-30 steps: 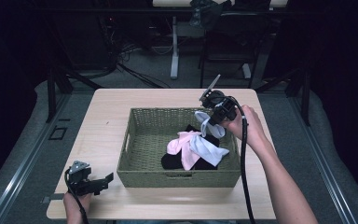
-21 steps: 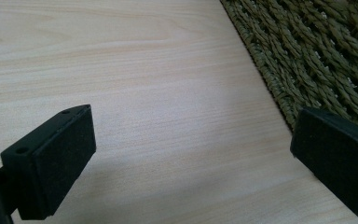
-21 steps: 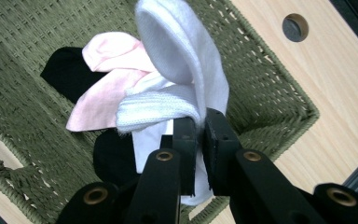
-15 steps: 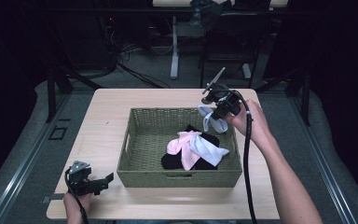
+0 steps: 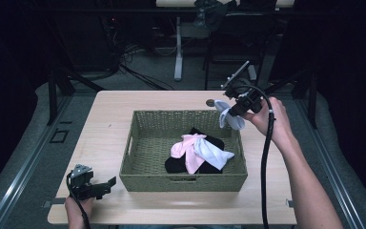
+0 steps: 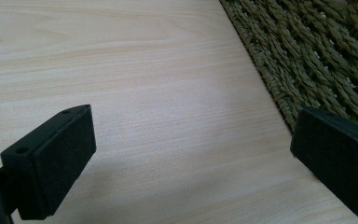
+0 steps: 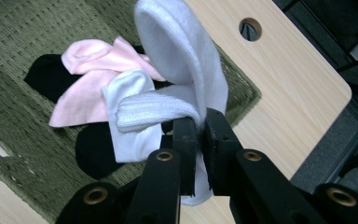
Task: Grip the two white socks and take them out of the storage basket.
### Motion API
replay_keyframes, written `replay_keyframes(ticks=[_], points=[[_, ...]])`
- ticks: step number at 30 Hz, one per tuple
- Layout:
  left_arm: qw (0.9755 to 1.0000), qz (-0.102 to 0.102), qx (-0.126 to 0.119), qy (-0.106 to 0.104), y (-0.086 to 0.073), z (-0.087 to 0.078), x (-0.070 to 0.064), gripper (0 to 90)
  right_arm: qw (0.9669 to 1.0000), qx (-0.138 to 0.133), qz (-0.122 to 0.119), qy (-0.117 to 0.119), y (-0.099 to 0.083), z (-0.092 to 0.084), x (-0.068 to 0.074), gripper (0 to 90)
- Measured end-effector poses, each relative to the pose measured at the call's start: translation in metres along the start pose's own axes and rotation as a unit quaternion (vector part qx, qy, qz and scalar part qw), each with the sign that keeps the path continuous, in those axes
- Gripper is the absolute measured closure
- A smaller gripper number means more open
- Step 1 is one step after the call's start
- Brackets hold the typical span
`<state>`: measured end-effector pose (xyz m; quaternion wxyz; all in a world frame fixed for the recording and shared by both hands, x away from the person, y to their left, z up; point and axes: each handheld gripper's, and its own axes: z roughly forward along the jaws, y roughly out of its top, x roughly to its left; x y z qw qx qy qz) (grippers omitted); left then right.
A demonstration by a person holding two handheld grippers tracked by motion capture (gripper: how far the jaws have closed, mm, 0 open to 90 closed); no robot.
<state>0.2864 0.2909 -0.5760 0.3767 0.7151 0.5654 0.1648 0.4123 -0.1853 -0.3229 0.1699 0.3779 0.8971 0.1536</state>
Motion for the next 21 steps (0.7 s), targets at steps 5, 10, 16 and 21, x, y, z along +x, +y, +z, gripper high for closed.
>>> replay_keyframes(ticks=[5,10,16,21], points=[[1.0,0.001,0.0,0.0,0.0,0.0,0.0,0.3,0.9998,0.002,0.015,-0.011,-0.014,-0.004,-0.012,84.4],[1.0,0.0,0.0,0.0,0.0,0.0,0.0,0.3,0.9991,0.006,0.036,-0.022,-0.032,-0.004,-0.026,84.4],[1.0,0.001,-0.001,0.001,0.0,0.001,-0.001,0.3,0.9973,0.011,0.065,-0.032,-0.056,0.002,-0.045,84.4],[1.0,0.001,0.001,0.0,0.0,0.0,0.0,0.3,0.9962,0.016,0.079,-0.033,-0.071,0.009,-0.053,84.4]])
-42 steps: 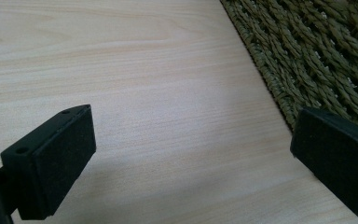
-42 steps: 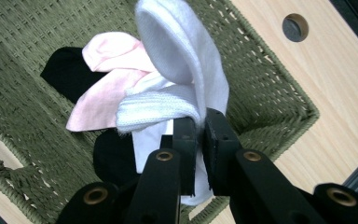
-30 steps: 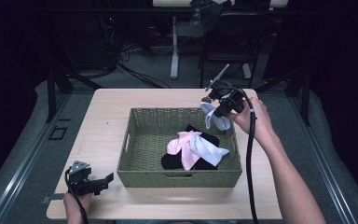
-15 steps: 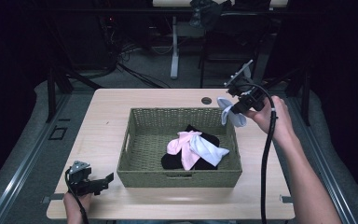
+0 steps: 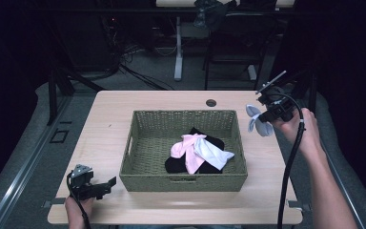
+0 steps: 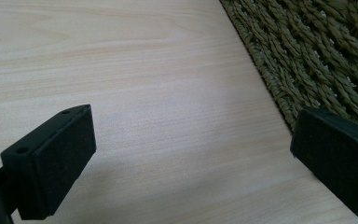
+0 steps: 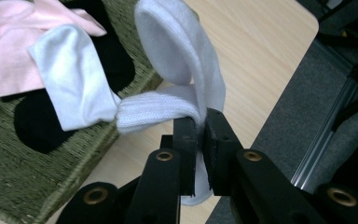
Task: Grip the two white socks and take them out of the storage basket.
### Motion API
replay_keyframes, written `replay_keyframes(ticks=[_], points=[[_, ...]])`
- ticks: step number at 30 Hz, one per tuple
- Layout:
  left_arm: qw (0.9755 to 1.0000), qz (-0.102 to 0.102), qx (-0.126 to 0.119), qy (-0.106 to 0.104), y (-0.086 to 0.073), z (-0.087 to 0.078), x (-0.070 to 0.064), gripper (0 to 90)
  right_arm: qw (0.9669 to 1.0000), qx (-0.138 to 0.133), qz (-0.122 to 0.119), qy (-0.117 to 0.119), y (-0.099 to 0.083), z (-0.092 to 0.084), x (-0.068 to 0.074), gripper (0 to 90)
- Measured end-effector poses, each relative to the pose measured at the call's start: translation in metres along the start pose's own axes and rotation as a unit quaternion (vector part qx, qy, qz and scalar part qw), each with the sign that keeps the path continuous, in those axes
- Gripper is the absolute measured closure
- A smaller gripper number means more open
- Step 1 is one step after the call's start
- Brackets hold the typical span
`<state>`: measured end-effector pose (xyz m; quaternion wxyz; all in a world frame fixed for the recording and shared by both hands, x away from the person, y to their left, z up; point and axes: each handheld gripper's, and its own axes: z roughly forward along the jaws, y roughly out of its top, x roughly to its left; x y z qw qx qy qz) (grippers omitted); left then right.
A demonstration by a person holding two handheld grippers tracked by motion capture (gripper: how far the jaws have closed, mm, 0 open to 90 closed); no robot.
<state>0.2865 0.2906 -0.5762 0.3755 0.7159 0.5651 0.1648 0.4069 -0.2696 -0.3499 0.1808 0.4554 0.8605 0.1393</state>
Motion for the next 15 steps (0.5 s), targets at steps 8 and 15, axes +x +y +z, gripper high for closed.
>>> replay_keyframes(ticks=[8,15], points=[[1.0,-0.001,-0.001,0.0,0.0,-0.001,0.0,0.3,0.9993,0.028,0.024,0.002,-0.022,0.031,-0.008,84.3],[1.0,-0.001,-0.004,0.0,0.0,0.0,0.0,0.2,0.9973,0.066,0.033,0.002,-0.036,0.07,-0.008,84.4]])
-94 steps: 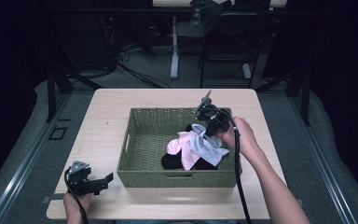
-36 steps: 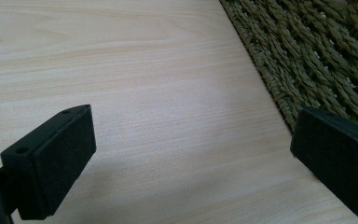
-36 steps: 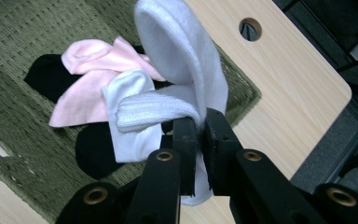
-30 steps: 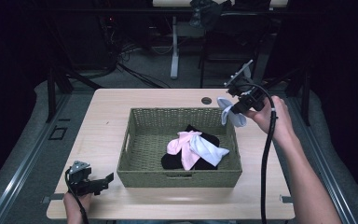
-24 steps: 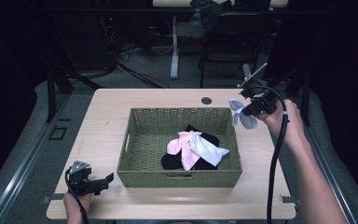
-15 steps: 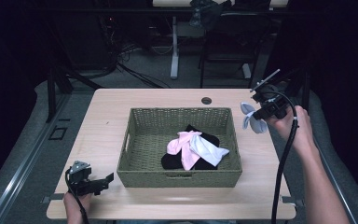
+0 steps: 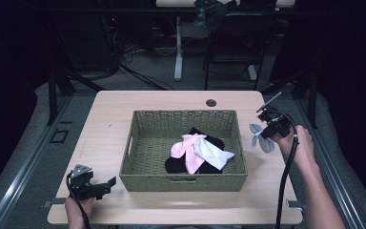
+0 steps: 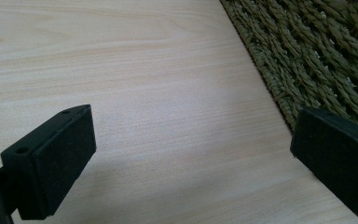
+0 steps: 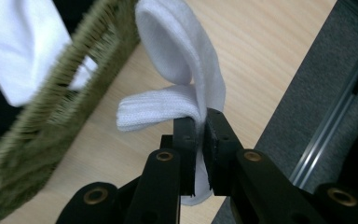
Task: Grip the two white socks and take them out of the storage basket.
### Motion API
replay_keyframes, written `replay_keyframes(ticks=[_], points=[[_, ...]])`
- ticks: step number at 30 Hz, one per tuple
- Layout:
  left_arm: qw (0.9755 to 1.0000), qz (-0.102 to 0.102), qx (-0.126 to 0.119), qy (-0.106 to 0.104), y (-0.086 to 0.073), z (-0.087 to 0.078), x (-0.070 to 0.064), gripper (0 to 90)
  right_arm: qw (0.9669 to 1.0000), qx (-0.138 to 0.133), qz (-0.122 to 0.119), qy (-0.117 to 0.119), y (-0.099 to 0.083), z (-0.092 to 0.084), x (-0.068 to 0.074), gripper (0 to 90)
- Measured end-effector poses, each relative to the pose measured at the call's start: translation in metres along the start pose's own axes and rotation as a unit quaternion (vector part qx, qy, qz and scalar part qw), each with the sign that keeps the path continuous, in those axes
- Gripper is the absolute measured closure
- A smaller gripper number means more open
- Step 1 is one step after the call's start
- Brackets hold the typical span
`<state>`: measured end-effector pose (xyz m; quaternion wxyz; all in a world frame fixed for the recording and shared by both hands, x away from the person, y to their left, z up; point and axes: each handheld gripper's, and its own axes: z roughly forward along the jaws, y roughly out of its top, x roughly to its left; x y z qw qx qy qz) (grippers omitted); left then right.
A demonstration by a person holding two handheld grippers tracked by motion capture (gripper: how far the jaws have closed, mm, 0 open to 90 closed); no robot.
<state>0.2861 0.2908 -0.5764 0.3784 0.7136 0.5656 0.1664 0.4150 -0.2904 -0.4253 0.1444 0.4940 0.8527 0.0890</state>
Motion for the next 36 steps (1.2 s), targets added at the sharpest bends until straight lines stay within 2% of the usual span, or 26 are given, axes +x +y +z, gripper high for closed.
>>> replay_keyframes(ticks=[3,4,6,7,8,18,21,22,24,26,29,30,32,33,34,35,36], points=[[1.0,0.001,-0.001,0.002,0.0,0.001,0.0,0.2,0.9999,0.012,-0.002,-0.008,-0.002,0.009,0.001,84.3],[1.0,0.001,-0.001,0.002,0.0,0.001,0.0,0.3,0.9998,0.02,-0.001,-0.004,-0.004,0.019,0.003,84.3],[1.0,0.002,-0.001,0.002,0.0,0.001,-0.001,0.3,0.9998,0.021,-0.001,-0.003,-0.005,0.024,0.003,84.3],[1.0,0.002,-0.001,0.002,0.0,0.001,-0.001,0.2,0.9997,0.023,0.004,0.004,-0.007,0.033,0.004,84.2],[1.0,0.002,0.0,0.001,0.0,0.001,-0.001,0.2,0.9997,0.023,0.004,0.004,-0.007,0.033,0.004,84.2],[1.0,0.003,0.003,0.0,0.0,0.0,0.0,0.3,0.9983,0.043,0.016,0.036,-0.01,0.079,0.012,83.7],[1.0,0.003,0.003,0.0,0.0,0.0,-0.001,0.2,0.998,0.047,0.017,0.039,-0.009,0.083,0.013,83.1],[1.0,0.003,0.002,0.0,0.0,0.0,0.0,0.2,0.998,0.048,0.016,0.038,-0.009,0.086,0.014,80.2],[1.0,0.003,0.003,0.0,0.0,0.0,0.0,0.3,0.9978,0.055,0.009,0.038,-0.008,0.085,0.013,77.4],[1.0,0.002,0.0,0.002,0.0,0.001,-0.001,0.3,0.9984,0.042,0.01,0.036,-0.009,0.083,0.014,67.6],[1.0,0.004,0.003,-0.002,0.0,0.001,-0.001,0.3,0.9988,0.037,0.01,0.031,-0.009,0.074,0.013,51.2],[1.0,0.003,0.002,-0.002,0.0,0.0,-0.001,0.3,0.999,0.035,0.01,0.024,-0.009,0.064,0.01,41.4],[1.0,0.003,0.002,-0.001,0.0,0.0,-0.001,0.3,0.9993,0.013,0.016,0.032,-0.01,0.052,0.007,33.3],[1.0,0.003,0.002,-0.001,0.0,0.0,-0.001,0.3,0.9993,0.013,0.016,0.032,-0.01,0.052,0.007,33.3],[1.0,0.002,0.001,0.0,0.0,0.001,-0.001,0.3,0.999,-0.009,0.002,0.044,-0.01,0.036,0.005,27.4],[1.0,0.003,0.003,-0.001,0.0,0.0,-0.001,0.3,0.999,-0.009,0.002,0.044,-0.01,0.036,0.005,27.4],[1.0,0.003,0.002,-0.001,0.0,0.001,-0.001,0.3,0.9986,-0.017,0.001,0.051,-0.01,0.028,0.006,24.9]])
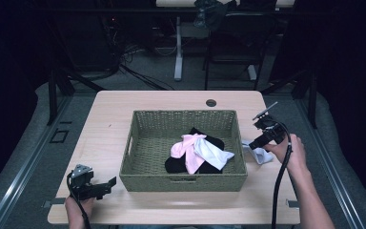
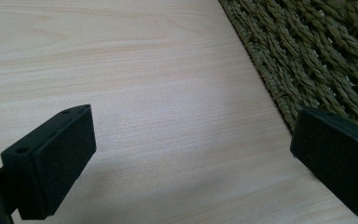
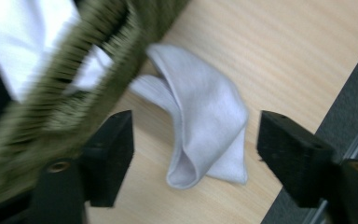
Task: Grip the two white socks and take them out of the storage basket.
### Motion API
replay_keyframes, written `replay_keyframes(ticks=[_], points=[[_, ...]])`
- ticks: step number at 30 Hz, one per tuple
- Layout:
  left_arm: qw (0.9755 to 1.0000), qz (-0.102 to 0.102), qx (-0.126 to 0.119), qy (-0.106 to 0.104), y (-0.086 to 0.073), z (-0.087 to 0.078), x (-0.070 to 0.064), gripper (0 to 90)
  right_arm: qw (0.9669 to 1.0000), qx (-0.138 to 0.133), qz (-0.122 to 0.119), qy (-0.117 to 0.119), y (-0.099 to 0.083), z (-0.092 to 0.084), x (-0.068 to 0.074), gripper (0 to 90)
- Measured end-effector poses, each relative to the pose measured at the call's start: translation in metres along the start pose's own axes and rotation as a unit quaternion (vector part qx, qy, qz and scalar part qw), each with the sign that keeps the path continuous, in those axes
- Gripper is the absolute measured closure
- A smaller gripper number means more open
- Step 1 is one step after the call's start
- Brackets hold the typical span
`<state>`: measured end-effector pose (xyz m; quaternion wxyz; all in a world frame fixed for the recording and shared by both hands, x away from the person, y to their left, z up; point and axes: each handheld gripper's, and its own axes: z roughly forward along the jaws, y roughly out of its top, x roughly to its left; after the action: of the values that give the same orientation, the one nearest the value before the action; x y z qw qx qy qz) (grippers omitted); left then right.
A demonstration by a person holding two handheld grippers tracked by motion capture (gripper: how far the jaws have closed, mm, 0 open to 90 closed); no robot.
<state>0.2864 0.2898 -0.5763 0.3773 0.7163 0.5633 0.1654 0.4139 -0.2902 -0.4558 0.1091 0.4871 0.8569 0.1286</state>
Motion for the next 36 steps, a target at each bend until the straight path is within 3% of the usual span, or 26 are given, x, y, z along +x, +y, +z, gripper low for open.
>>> replay_keyframes(ticks=[3,7,10,13,16,21,24,30,36], points=[[1.0,0.0,-0.002,0.001,0.0,0.0,0.0,0.2,0.9997,-0.024,-0.011,0.0,0.004,-0.028,0.007,15.6],[1.0,-0.001,-0.001,0.002,0.0,0.0,0.0,0.2,0.999,-0.039,-0.022,0.007,0.008,-0.045,0.014,13.2],[1.0,-0.001,-0.002,0.003,0.0,0.0,0.0,0.2,0.9969,-0.059,-0.039,0.034,0.017,-0.064,0.024,6.6],[1.0,-0.001,-0.002,0.003,0.0,0.0,0.0,0.2,0.996,-0.065,-0.046,0.04,0.023,-0.07,0.031,5.3],[1.0,-0.001,-0.004,0.004,0.0,0.0,0.0,0.2,0.9945,-0.067,-0.067,0.045,0.035,-0.074,0.049,1.6],[1.0,-0.002,-0.005,0.004,0.0,0.0,0.0,0.2,0.9935,-0.062,-0.082,0.047,0.048,-0.067,0.065,1.3],[1.0,-0.002,-0.005,0.005,0.0,0.0,0.0,0.2,0.9924,-0.06,-0.097,0.046,0.061,-0.055,0.08,2.5],[1.0,-0.002,-0.001,0.001,0.0,-0.001,0.001,0.2,0.9916,-0.052,-0.103,0.058,0.077,-0.032,0.101,2.0],[1.0,-0.002,-0.002,0.0,0.0,-0.001,0.001,0.2,0.9918,-0.032,-0.106,0.064,0.085,-0.013,0.11,0.4]])
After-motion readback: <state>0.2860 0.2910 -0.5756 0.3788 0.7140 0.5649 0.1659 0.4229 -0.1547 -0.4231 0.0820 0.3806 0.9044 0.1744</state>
